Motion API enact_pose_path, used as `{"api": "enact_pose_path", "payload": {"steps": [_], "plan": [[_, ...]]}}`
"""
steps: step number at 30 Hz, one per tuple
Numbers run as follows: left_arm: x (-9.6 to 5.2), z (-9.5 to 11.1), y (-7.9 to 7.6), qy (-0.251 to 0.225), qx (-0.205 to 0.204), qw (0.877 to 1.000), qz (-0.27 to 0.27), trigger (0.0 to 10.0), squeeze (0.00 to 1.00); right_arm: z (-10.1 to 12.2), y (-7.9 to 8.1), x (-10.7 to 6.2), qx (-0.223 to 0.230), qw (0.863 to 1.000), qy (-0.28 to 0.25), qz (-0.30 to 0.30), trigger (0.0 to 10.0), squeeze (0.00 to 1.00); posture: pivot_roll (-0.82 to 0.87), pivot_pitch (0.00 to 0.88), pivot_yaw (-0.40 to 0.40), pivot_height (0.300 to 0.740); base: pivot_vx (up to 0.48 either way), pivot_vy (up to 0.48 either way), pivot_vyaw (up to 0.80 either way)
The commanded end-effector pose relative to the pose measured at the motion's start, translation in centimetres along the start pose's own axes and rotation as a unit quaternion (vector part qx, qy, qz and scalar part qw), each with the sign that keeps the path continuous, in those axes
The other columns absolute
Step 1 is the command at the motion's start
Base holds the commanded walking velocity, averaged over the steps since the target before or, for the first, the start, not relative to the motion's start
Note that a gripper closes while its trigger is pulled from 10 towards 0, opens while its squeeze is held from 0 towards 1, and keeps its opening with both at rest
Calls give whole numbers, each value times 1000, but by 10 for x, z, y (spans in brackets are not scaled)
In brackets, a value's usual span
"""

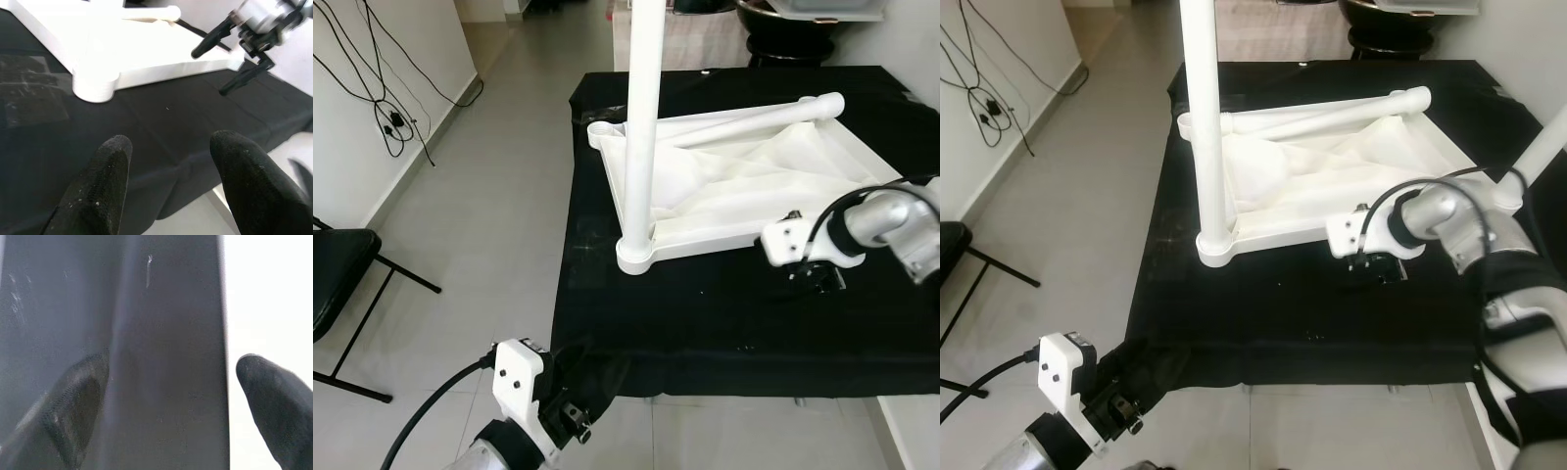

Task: Building children table

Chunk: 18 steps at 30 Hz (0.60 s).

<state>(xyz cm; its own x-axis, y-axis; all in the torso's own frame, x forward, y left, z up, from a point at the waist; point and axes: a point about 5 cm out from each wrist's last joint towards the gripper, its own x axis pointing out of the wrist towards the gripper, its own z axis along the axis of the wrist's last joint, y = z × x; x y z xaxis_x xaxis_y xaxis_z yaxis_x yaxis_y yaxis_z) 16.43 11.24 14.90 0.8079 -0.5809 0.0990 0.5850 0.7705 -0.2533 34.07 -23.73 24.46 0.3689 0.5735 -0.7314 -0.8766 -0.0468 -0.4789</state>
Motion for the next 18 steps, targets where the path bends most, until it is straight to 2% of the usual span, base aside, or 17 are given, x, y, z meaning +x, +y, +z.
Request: {"api": "enact_pose_path", "payload": {"steps": [1, 2, 3, 4, 5, 6, 7, 8, 9, 11, 13, 16, 17, 18], "plan": [[0, -6, 10, 14, -16, 999, 35, 10000, 0, 24, 4, 5, 29, 991, -133, -14, 10000, 1000, 40, 118, -2, 740, 0, 0, 0], [0, -6, 10, 14, -16, 999, 35, 10000, 0, 24, 4, 5, 29, 991, -133, -14, 10000, 1000, 40, 118, -2, 740, 0, 0, 0], [0, -6, 12, 14, -18, 999, 42, 10000, 0, 27, 5, 7, 36, 987, -156, -19, 10000, 1000, 40, 118, -2, 740, 0, 0, 0], [0, -5, 18, 19, -3, 997, 74, 10000, 0, 33, 19, 19, 91, 969, -227, -36, 10000, 157, 40, 107, -3, 740, 0, 0, 0], [0, -5, 18, 19, -3, 997, 74, 10000, 0, 33, 19, 19, 91, 969, -227, -36, 10000, 157, 40, 107, -3, 740, 0, 0, 0], [0, -5, 21, 20, 7, 996, 89, 10000, 0, 35, 28, 25, 118, 959, -255, -38, 10000, 12, 40, 105, -3, 740, 0, 0, 0], [0, -4, 25, 20, 14, 994, 106, 10000, 0, 39, 39, 31, 143, 949, -279, -40, 10000, 0, 38, 100, 0, 740, 0, 0, 0], [0, -4, 25, 20, 14, 994, 106, 10000, 0, 39, 39, 31, 143, 949, -279, -40, 10000, 0, 38, 100, 0, 740, 0, 0, 0], [0, -4, 28, 21, 19, 992, 122, 10000, 0, 42, 50, 36, 171, 938, -301, -33, 10000, 0, 31, 96, 2, 740, 0, 0, 0], [0, -4, 34, 23, 32, 988, 148, 10000, 0, 46, 71, 44, 201, 925, -322, -11, 10000, 0, 22, 88, -1, 740, 0, 0, 0], [0, -4, 34, 23, 32, 988, 148, 10000, 0, 46, 71, 44, 201, 925, -322, -11, 10000, 0, 22, 88, -1, 740, 0, 0, 0], [2, -2, 45, 20, 56, 980, 189, 10000, 0, 52, 96, 61, 249, 907, -340, -3, 10000, 0, 9, 74, -3, 740, 0, 480, 0], [2, -2, 45, 20, 56, 980, 189, 10000, 0, 52, 96, 61, 249, 907, -340, -3, 10000, 0, 9, 74, -3, 740, 0, 480, 0], [4, -1, 47, 16, 58, 979, 196, 10000, 0, 54, 99, 63, 264, 901, -344, -7, 10000, 0, 9, 74, -3, 740, 0, 480, 0]]}}
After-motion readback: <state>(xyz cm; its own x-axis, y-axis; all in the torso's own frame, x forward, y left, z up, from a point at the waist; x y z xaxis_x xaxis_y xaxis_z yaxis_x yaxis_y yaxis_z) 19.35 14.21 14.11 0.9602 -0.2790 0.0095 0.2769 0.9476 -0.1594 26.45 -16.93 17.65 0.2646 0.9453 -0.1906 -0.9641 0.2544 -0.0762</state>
